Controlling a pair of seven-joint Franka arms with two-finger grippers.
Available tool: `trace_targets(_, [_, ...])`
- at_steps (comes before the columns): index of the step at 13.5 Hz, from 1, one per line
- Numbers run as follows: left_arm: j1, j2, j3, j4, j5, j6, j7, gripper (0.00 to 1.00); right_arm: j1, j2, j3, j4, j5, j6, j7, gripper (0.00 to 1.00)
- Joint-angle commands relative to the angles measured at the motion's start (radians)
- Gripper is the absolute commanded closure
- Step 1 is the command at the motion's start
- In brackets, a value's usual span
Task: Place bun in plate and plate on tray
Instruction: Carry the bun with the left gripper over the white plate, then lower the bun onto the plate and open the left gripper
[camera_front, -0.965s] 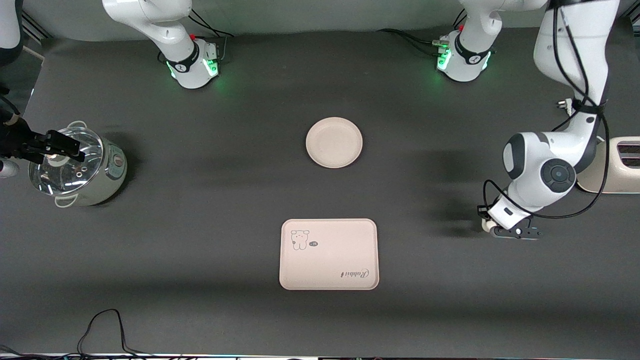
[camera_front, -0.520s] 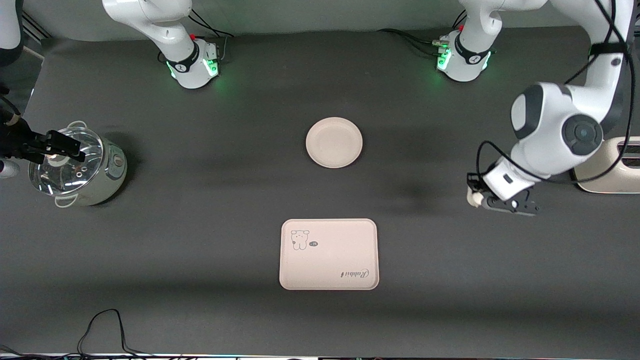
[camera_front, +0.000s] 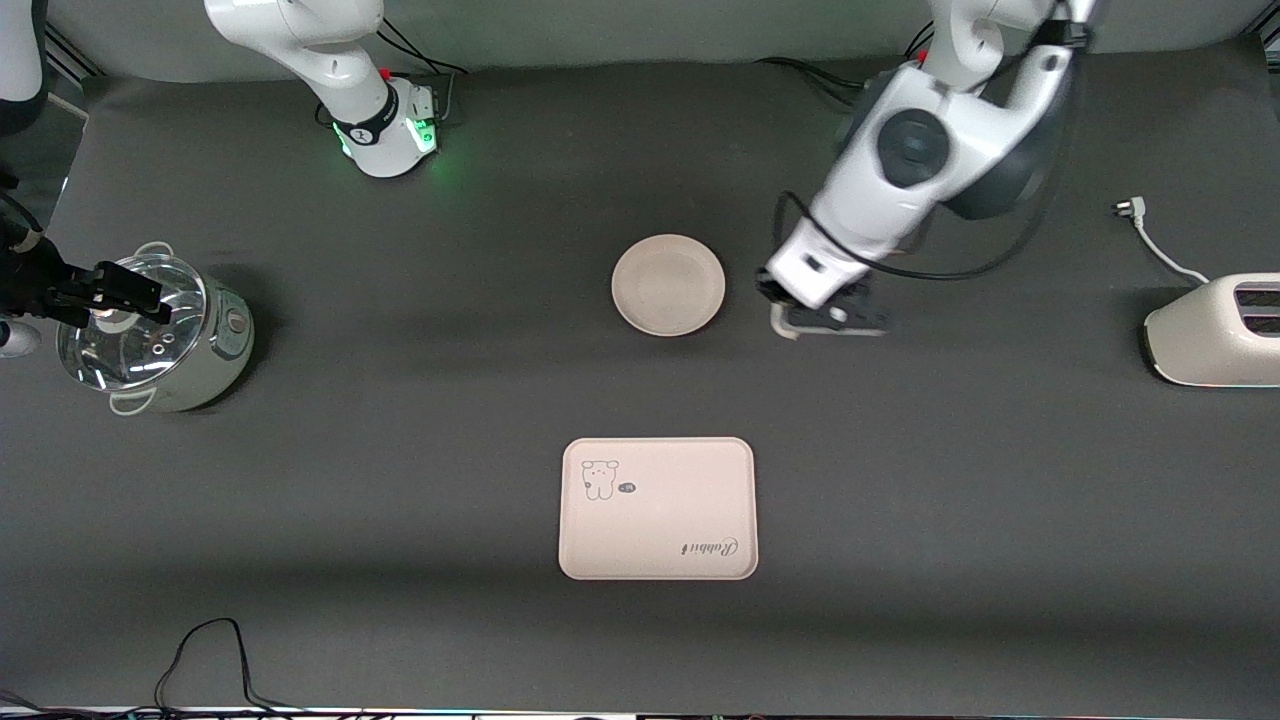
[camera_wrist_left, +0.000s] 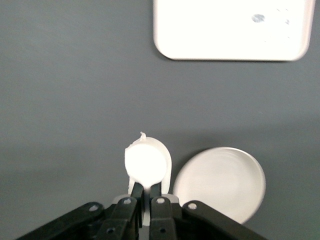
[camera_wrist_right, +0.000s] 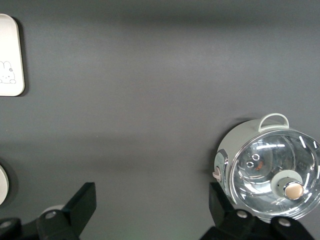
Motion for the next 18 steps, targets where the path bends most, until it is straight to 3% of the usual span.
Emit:
trace_targets(1, [-0.137, 0.055, 0.020, -0.049, 0.007, 0.124, -0.163, 1.00, -0.003, -0.010, -0.005, -0.007, -0.011, 0.000, -0.015, 0.00])
trace_targets(4, [-0.250, 0.175, 0.020, -0.051, 0.130, 0.211, -0.383, 1.00, -0.003, -0.010, -0.005, -0.012, -0.011, 0.000, -0.015, 0.00])
trace_targets(8, [-0.325, 0.321, 0.019, -0.049, 0.139, 0.364, -0.486, 1.00, -0.003, -0.010, -0.005, -0.013, -0.011, 0.000, -0.017, 0.00])
trace_targets(9, [-0.331, 0.342, 0.020, -0.049, 0.139, 0.386, -0.487, 0.96, -0.003, -0.010, -0.005, -0.013, -0.011, 0.000, -0.017, 0.00])
trace_targets(10, [-0.331, 0.356, 0.019, -0.049, 0.141, 0.392, -0.487, 0.83, -0.003, -0.010, -0.005, -0.013, -0.011, 0.000, -0.017, 0.00])
trace_targets(12, [-0.331, 0.361, 0.019, -0.051, 0.141, 0.392, -0.489, 0.06, -0.003, -0.010, -0.005, -0.015, -0.011, 0.000, -0.017, 0.00])
trace_targets(14, [-0.333, 0.361, 0.020, -0.051, 0.141, 0.392, -0.489, 0.01, -0.003, -0.010, -0.007, -0.015, -0.011, 0.000, -0.015, 0.00])
trace_targets(18, [-0.331, 0.361, 0.020, -0.051, 0.144, 0.392, -0.487, 0.01, -0.003, -0.010, -0.005, -0.015, -0.011, 0.000, -0.017, 0.00])
